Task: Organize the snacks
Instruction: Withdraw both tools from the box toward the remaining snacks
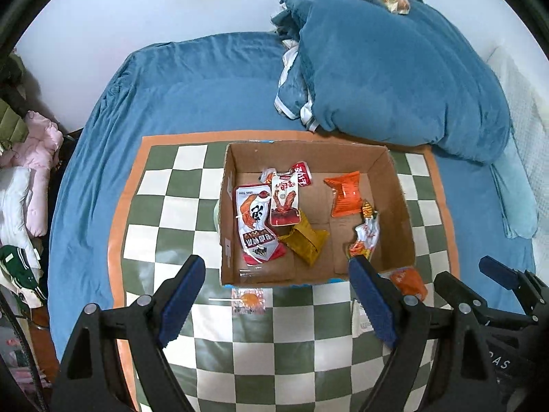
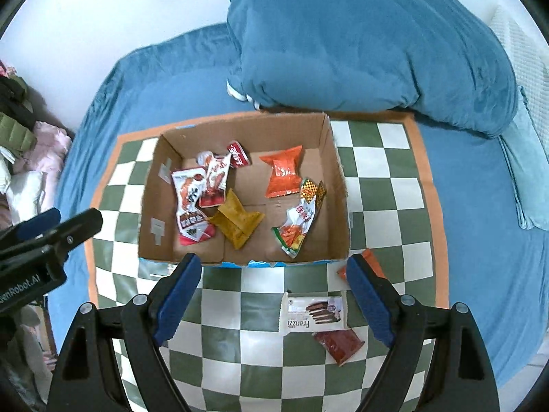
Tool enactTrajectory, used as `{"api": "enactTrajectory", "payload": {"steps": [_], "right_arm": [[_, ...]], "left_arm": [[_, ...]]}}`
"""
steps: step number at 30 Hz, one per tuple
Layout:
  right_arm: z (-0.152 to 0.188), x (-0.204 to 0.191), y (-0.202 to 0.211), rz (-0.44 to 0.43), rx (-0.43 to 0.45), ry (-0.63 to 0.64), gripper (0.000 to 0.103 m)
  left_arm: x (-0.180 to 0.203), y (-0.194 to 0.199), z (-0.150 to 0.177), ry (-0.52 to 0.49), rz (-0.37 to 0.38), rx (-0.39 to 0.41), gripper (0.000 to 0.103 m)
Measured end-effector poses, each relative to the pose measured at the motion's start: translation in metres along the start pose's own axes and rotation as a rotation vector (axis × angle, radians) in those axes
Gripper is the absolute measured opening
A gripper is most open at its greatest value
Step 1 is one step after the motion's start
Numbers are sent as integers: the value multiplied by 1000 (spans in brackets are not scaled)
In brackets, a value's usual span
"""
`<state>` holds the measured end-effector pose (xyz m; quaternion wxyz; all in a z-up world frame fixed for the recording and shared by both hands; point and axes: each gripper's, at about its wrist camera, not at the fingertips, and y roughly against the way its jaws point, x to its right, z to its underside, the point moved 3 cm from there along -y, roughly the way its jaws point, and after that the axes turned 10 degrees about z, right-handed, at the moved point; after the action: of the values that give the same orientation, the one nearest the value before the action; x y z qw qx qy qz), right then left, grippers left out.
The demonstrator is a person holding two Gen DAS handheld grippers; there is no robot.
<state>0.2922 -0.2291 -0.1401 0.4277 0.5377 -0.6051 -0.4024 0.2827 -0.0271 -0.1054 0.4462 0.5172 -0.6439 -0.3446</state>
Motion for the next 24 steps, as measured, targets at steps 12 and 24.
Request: {"api": "enactTrajectory", "payload": {"steps": [12, 24], "right_arm": [[16, 27, 40, -57, 26, -95, 91], [86, 89, -78, -67, -263, -336, 91]], "left_arm": [[-8, 11, 26, 65, 15, -12, 86], [-66, -90, 88, 180, -73, -234, 86]]}}
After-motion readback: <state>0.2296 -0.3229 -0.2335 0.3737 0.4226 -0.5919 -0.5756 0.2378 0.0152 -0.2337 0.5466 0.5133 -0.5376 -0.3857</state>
